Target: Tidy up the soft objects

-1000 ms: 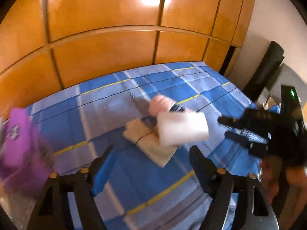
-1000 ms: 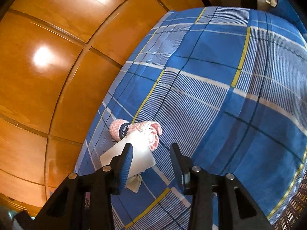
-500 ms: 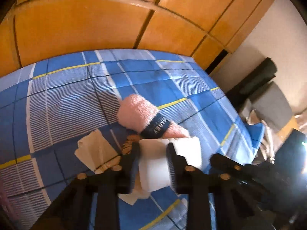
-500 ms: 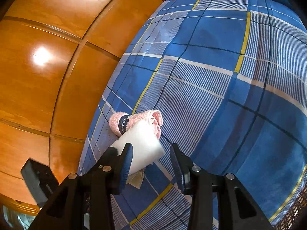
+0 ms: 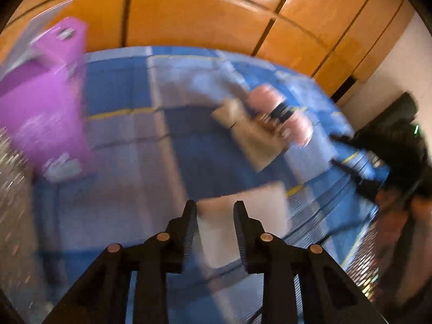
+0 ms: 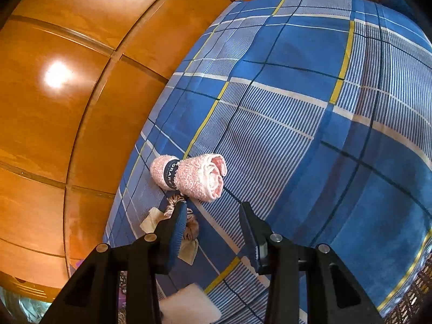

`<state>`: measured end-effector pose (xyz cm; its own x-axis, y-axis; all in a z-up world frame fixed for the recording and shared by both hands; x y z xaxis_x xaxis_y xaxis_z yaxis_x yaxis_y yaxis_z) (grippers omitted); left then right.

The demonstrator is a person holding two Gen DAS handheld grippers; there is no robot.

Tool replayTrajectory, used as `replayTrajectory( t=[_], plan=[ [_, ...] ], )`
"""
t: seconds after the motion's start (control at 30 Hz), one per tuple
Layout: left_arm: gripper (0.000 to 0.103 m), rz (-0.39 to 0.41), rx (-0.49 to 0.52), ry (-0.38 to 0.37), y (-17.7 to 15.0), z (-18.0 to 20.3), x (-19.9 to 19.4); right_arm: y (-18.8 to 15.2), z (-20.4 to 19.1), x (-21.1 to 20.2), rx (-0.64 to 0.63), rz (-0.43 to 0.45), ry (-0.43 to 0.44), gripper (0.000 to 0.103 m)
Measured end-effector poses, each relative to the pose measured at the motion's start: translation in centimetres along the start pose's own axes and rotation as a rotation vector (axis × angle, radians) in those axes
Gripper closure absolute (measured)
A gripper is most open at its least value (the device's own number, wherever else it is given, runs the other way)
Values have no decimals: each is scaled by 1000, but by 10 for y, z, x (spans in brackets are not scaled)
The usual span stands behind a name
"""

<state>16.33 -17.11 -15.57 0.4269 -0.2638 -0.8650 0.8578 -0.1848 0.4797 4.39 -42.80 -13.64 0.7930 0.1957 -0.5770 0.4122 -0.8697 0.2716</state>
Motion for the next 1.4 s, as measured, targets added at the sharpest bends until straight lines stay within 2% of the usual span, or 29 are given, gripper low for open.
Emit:
replayTrajectory(
  t=[0.03,0.07,0.1,0.17,0.27,0.47,0.6,0.67,0.7,0.77,0.8,0.93,1.03,1.13,1.27,1.4],
  plan=[
    [59,3,21,46,-9,-6,-3,0,0,1,0,-4,1,63],
    [38,9,40,74,-15,-9,-5,-1,-1,2,-3,-7,-1,63],
    [27,23,57,95,-19,-12,-8,-1,-1,2,-7,-10,-2,62],
    [26,63,124,144,-25,-14,-18,-2,-2,3,-14,-18,-3,62],
    [25,106,265,173,-27,0,-25,-5,-3,6,-27,-35,-10,62],
    [15,146,588,174,-23,50,-3,-10,-4,12,-42,-74,-16,63],
    [13,134,691,160,-16,67,21,-14,-5,16,-52,-102,-11,62],
    [13,101,696,118,-12,68,33,-14,-5,18,-53,-106,-11,63],
    [21,79,682,97,-12,67,37,-14,-5,18,-51,-108,-8,63],
    [34,51,577,18,-9,60,38,-15,-6,19,-46,-113,5,63],
    [37,58,560,17,-8,57,36,-15,-7,19,-49,-115,6,63],
    [39,74,475,-5,-17,38,19,-22,-16,29,-74,-168,28,63],
    [39,75,427,-3,-31,26,6,-29,-26,39,-113,-206,12,63],
    [38,86,389,9,-46,17,-6,-28,-37,53,-145,-229,-27,62],
    [38,95,348,17,-58,8,-17,-19,-48,81,-232,-229,-132,62],
    [38,102,335,27,-66,3,-21,-18,-41,103,-289,-263,-194,61]
  ],
)
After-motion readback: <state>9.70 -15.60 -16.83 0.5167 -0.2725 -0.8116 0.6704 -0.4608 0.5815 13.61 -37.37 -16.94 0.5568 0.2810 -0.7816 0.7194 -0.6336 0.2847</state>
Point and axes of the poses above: each gripper's, at about its wrist camera, not at the fingertips, and x roughly the way its jaws point, z to its right, y to its top, the point moved 7 cm from there along x, roughly the way its jaws point, and after that the axes turned 9 degrees about y, right-handed, at the moved point
